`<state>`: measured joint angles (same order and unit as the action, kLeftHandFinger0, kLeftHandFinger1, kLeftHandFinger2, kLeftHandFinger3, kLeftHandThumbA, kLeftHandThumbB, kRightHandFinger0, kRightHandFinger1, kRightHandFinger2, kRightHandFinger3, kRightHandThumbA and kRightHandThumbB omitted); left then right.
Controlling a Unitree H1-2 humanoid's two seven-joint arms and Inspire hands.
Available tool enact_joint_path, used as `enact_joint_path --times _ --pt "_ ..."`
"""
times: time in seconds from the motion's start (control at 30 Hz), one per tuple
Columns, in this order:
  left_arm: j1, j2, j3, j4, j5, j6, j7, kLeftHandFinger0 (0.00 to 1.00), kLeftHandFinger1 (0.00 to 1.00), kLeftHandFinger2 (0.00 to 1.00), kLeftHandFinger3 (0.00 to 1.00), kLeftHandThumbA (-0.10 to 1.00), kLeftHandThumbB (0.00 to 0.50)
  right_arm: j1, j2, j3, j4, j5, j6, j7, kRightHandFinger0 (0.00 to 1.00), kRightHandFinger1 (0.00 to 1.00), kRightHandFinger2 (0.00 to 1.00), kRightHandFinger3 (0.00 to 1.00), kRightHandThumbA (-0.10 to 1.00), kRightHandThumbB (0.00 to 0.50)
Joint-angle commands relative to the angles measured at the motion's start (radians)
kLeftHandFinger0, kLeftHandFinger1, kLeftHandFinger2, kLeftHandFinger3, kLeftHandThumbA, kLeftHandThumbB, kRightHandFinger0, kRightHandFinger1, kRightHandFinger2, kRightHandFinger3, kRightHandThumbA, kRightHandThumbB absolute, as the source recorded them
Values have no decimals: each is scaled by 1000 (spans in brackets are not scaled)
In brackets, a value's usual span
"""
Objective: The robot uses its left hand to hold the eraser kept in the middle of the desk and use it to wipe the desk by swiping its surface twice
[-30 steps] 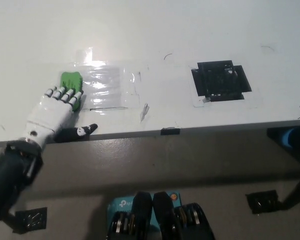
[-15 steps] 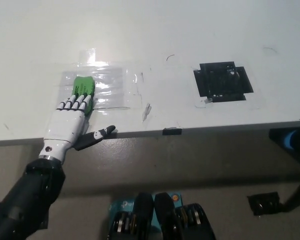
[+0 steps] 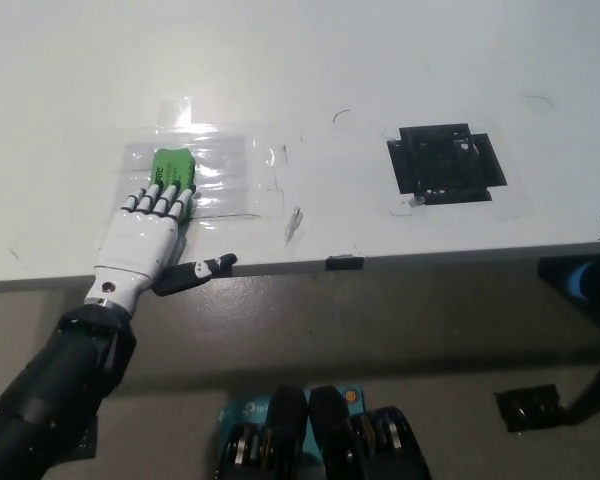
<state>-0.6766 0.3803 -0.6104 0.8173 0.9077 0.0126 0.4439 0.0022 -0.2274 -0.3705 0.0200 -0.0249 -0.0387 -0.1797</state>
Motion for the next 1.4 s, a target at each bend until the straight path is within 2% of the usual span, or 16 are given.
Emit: enact_joint_path --times 0.0,0.17,0.2,0.37,0.5,0.63,0.73,0.8,0.9,0.93,0.97,1.03,1.07,1.1,1.23,1.37 --pt "-28 -4 -96 -7 106 157 -314 1000 1000 1000 1000 1000 500 -34 -16 -19 -48 12 -48 -21 1000 1000 1000 1000 1000 218" --pt "-66 -67 -128 3 91 177 -399 1000 1000 1000 1000 1000 500 -46 -14 -11 -56 14 -44 -15 1000 1000 1000 1000 1000 224" --pt "-83 -102 -140 31 88 184 -414 1000 1000 1000 1000 1000 500 -51 -13 -12 -54 15 -47 -18 1000 1000 1000 1000 1000 202" --pt "-116 -170 -167 70 72 184 -470 1000 1000 1000 1000 1000 500 -68 -17 -8 -71 1 -32 -22 1000 1000 1000 1000 1000 193" --pt "-113 -205 -135 86 19 198 -474 1000 1000 1000 1000 1000 500 -87 -11 -6 -75 11 -40 -20 1000 1000 1000 1000 1000 202" --pt "-107 -241 -123 86 -7 183 -468 1000 1000 1000 1000 1000 500 -95 -8 0 -88 9 -28 -16 1000 1000 1000 1000 1000 186" --pt "-117 -277 -137 89 -1 167 -469 1000 1000 1000 1000 1000 500 -100 1 6 -89 11 -18 -13 1000 1000 1000 1000 1000 214" --pt "-118 -280 -141 86 3 165 -474 1000 1000 1000 1000 1000 500 -103 3 11 -88 5 -15 -12 1000 1000 1000 1000 1000 216" --pt "-142 -330 -158 105 1 159 -505 1000 1000 1000 1000 1000 500 -105 4 22 -89 -15 -11 -14 1000 1000 1000 1000 1000 213" --pt "-155 -373 -166 129 7 154 -486 1000 1000 1000 1000 1000 500 -108 7 21 -88 -15 -12 -19 1000 1000 1000 1000 1000 200" --pt "-149 -368 -167 122 5 158 -487 1000 1000 1000 1000 1000 500 -108 8 24 -88 -17 -11 -18 1000 1000 1000 1000 1000 191" --pt "-151 -402 -178 125 2 134 -480 1000 1000 1000 1000 1000 500 -109 7 26 -92 -12 -1 -14 1000 1000 1000 1000 1000 206" --pt "-150 -420 -178 135 0 126 -463 1000 1000 1000 1000 1000 500 -111 5 30 -89 -15 -10 -12 1000 1000 1000 1000 1000 191" --pt "-153 -457 -188 143 2 135 -472 1000 1000 1000 1000 1000 500 -115 6 28 -90 -8 -1 -12 1000 1000 1000 1000 1000 205" --pt "-154 -500 -201 163 2 137 -467 1000 1000 1000 1000 1000 500 -121 8 32 -93 -11 6 -14 1000 1000 1000 1000 1000 264" --pt "-164 -556 -231 198 15 138 -474 1000 1000 1000 1000 1000 500 -133 15 33 -101 -21 18 -25 1000 1000 1000 1000 1000 266"
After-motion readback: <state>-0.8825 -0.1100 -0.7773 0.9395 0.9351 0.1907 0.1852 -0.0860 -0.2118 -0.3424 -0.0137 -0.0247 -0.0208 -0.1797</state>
